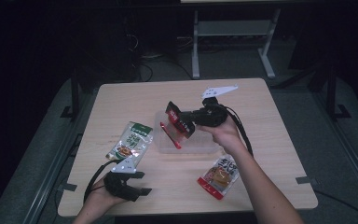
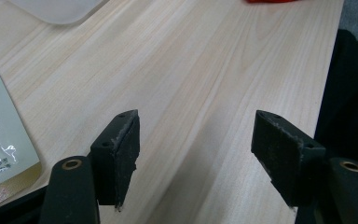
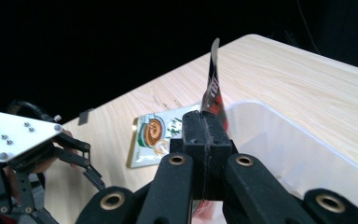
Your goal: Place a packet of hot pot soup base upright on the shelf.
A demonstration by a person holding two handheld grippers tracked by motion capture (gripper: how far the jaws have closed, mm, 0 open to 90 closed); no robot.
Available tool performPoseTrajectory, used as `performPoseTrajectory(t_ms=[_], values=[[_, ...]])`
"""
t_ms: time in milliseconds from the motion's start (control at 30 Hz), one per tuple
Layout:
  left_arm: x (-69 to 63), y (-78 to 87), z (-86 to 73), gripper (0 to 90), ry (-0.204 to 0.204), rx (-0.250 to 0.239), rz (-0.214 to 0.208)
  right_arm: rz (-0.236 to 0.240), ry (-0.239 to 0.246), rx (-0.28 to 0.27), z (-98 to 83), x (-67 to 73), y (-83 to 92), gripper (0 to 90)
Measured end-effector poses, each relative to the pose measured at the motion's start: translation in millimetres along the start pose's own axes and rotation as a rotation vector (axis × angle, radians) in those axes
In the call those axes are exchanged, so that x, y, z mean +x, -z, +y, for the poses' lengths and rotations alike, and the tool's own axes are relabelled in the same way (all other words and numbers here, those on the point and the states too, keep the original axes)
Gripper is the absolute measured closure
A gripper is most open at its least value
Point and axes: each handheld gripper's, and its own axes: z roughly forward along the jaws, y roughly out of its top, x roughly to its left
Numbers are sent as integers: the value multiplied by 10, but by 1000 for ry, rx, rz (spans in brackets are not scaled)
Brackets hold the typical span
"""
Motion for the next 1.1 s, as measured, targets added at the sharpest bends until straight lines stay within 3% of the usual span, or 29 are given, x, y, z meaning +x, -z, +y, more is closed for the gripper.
performPoseTrajectory(t_ms=[100, 233, 333, 467, 700, 900, 1100], values=[[23, 74, 89, 419, 4, -58, 8, 0, 4, -5, 12, 6, -10, 900], [106, 178, 360, 693, 1, -145, 12, -7, 5, -6, 42, -21, 24, 900], [215, 195, 568, 884, -21, -164, 40, -8, -5, -16, 50, -31, 39, 900], [401, 182, 829, 898, -21, -187, 69, -6, 1, -12, 83, -18, 37, 900], [704, 115, 1228, 899, -22, -232, 156, -6, 13, -20, 164, 0, 56, 900], [879, 1, 1444, 899, -7, -245, 170, 17, 0, -18, 176, 21, 44, 900], [931, -74, 1594, 899, -4, -262, 160, 41, 13, -23, 219, 63, 23, 900]])
